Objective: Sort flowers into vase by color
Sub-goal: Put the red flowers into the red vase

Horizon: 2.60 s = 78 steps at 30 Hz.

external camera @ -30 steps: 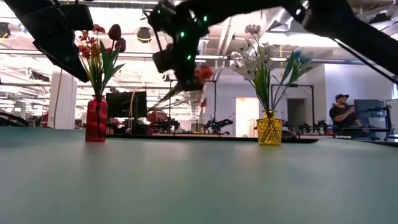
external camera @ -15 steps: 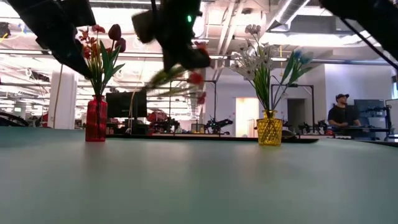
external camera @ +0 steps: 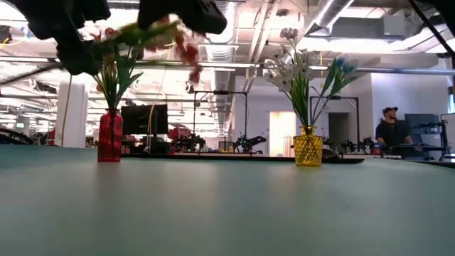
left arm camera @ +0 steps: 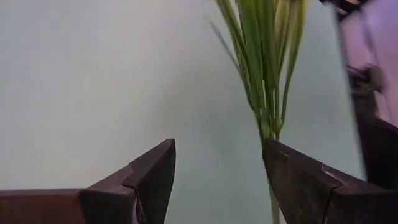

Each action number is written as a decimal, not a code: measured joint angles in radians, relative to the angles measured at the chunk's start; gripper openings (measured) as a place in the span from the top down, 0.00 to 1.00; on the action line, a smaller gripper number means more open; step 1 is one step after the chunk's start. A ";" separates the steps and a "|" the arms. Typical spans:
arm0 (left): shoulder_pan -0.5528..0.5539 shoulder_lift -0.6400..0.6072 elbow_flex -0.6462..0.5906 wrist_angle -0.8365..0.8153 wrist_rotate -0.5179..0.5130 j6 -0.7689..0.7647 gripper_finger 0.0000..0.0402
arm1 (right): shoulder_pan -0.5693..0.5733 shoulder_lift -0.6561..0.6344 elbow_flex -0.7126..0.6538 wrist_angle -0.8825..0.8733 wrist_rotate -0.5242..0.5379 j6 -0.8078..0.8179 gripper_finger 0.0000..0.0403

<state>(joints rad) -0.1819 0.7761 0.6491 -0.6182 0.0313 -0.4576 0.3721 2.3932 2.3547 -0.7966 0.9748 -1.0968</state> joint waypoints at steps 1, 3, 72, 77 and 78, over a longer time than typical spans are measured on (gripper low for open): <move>-0.007 0.008 0.000 0.012 0.025 0.000 0.43 | 0.008 0.000 0.000 0.017 0.010 -0.023 0.96; -0.024 0.025 0.000 0.021 0.051 0.001 0.43 | 0.019 0.000 0.000 0.037 0.020 -0.042 0.96; -0.107 0.133 0.000 0.132 -0.301 0.035 1.00 | -0.001 0.001 0.000 0.088 0.124 0.237 0.24; -0.058 0.058 0.000 0.132 -0.503 0.060 1.00 | 0.009 -0.013 0.000 -0.110 0.206 0.437 0.20; -0.048 0.035 0.000 0.132 -0.542 0.074 1.00 | 0.007 -0.021 0.000 -0.187 0.196 0.522 0.20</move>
<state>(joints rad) -0.2301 0.8108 0.6495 -0.4862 -0.5106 -0.3832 0.3790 2.3724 2.3547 -0.9839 1.1706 -0.5747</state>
